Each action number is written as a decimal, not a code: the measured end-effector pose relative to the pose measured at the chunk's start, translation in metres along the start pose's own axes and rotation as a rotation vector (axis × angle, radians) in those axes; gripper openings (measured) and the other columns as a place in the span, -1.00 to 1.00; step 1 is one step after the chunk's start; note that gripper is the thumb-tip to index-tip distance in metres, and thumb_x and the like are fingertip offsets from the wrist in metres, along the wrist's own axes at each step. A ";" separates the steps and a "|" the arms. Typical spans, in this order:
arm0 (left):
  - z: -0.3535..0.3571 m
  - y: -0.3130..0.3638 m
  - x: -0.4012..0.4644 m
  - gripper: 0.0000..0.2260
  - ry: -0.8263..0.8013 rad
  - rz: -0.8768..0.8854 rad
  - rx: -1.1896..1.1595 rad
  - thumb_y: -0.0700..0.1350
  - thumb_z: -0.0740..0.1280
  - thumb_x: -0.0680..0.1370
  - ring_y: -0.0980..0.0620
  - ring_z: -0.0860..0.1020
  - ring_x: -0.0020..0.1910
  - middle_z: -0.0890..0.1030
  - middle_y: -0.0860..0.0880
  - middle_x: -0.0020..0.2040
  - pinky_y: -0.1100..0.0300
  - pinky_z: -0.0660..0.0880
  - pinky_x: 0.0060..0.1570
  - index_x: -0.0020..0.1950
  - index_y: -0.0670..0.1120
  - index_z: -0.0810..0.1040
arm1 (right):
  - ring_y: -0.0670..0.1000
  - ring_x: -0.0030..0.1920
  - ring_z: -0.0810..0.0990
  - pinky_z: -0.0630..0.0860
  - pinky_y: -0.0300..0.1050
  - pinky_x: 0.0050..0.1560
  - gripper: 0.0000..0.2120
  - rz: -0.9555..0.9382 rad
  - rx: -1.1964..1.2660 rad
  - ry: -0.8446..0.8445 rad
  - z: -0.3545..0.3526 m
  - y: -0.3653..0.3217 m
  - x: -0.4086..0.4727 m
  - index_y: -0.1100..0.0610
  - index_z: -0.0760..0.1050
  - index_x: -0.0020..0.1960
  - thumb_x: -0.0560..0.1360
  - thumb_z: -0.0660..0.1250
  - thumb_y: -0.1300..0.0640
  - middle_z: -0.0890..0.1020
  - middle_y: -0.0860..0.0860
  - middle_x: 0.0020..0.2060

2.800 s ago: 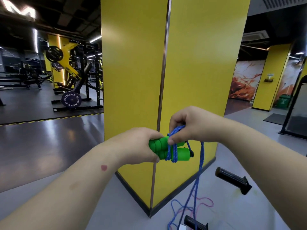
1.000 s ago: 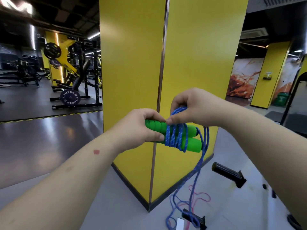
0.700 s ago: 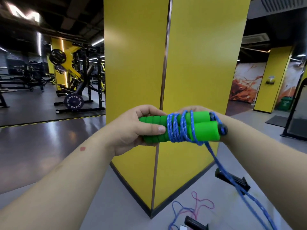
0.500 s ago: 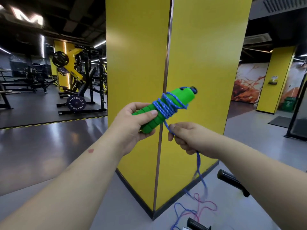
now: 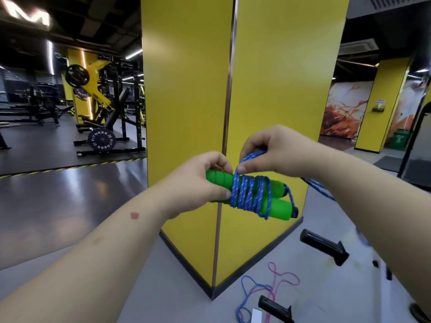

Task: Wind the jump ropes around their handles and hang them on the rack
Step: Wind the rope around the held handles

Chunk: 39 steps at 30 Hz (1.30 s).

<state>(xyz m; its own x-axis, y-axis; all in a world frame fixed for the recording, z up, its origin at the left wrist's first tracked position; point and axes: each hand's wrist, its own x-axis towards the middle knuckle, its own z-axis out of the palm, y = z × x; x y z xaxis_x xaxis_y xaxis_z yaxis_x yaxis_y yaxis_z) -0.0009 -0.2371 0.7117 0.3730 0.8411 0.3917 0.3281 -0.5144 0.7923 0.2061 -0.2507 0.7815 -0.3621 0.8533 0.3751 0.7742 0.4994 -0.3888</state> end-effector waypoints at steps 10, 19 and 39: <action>-0.011 0.010 0.002 -0.76 0.058 -0.069 -0.943 -0.31 0.40 0.52 -0.06 0.67 -0.21 0.66 -0.14 -0.04 0.00 0.64 -0.22 0.10 -0.10 0.46 | -0.07 -0.48 0.15 0.09 -0.18 -0.46 -0.73 0.237 0.716 -0.204 0.048 0.038 0.000 0.15 0.57 -0.04 0.62 0.29 -0.05 0.25 -0.06 -0.44; 0.025 -0.016 0.017 -0.82 0.572 -0.111 -0.627 -0.10 0.39 0.62 0.02 0.61 -0.14 0.64 -0.05 0.03 0.08 0.55 -0.13 0.20 -0.02 0.47 | -0.04 -0.40 0.41 0.38 -0.10 -0.35 -0.70 0.128 -0.069 -0.096 0.069 -0.012 -0.017 0.00 0.53 -0.09 0.66 0.11 -0.09 0.44 -0.08 -0.41; 0.012 -0.014 0.003 -0.75 0.179 -0.309 -0.774 -0.20 0.38 0.62 -0.12 0.68 -0.01 0.70 -0.22 0.16 -0.02 0.64 0.00 0.28 -0.22 0.57 | -0.08 -0.55 0.21 0.18 -0.26 -0.52 -0.79 0.223 0.222 0.081 0.045 -0.003 -0.015 0.03 0.61 -0.10 0.62 0.24 0.04 0.30 -0.11 -0.53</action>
<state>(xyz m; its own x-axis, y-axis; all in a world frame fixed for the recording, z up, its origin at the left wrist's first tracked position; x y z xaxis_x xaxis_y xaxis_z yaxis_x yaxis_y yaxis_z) 0.0060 -0.2292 0.6963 0.2005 0.9721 0.1215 -0.3177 -0.0528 0.9467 0.1857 -0.2583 0.7392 -0.1471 0.9350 0.3227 0.6946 0.3299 -0.6394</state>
